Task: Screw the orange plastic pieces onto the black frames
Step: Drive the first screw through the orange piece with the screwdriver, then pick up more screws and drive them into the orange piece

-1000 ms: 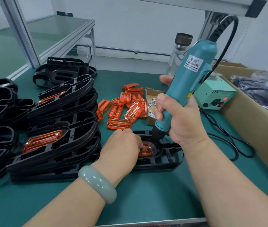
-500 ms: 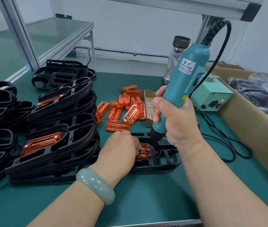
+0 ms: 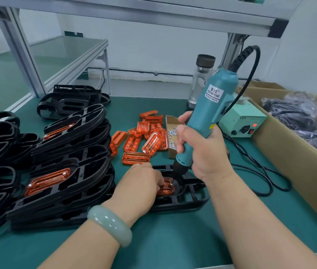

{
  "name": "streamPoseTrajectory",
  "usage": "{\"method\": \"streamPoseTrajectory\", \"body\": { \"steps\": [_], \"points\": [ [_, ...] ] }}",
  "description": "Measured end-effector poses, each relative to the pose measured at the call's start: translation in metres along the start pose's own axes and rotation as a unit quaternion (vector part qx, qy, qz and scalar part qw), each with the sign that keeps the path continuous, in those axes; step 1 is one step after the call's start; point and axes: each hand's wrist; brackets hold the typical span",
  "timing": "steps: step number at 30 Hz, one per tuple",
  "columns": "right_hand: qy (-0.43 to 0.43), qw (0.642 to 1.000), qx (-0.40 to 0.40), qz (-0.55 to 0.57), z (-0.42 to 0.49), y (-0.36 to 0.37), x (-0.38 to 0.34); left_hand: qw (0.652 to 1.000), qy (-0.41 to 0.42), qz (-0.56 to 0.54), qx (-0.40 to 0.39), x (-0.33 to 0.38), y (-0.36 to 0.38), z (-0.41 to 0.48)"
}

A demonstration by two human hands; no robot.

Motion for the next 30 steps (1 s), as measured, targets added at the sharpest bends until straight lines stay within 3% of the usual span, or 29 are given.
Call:
{"method": "streamPoseTrajectory", "body": {
  "steps": [4, 14, 19, 24, 30],
  "points": [
    [-0.001, 1.0, 0.017, 0.022, -0.001, -0.004, 0.0, 1.0, 0.006, -0.011, -0.019, -0.001, -0.003, 0.002],
    [-0.015, 1.0, 0.012, 0.013, -0.002, -0.004, -0.004, 1.0, -0.015, 0.004, 0.021, 0.005, 0.003, -0.001],
    [-0.02, 0.994, -0.009, 0.105, 0.012, -0.013, -0.024, 1.0, -0.02, 0.004, 0.004, 0.005, 0.002, -0.001],
    [-0.004, 0.982, 0.102, 0.157, 0.022, -0.028, -0.023, 0.999, -0.028, 0.026, -0.007, 0.008, 0.0, -0.001],
    [0.035, 0.937, 0.264, 0.227, 0.015, -0.042, 0.004, 0.999, -0.035, 0.029, 0.023, 0.009, 0.0, -0.005]
  ]
}}
Point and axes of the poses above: each hand's wrist, its own z-axis towards the middle knuckle, its own y-axis out of the palm, x = y × z, and after that the axes turned 6 degrees about -z, right-handed
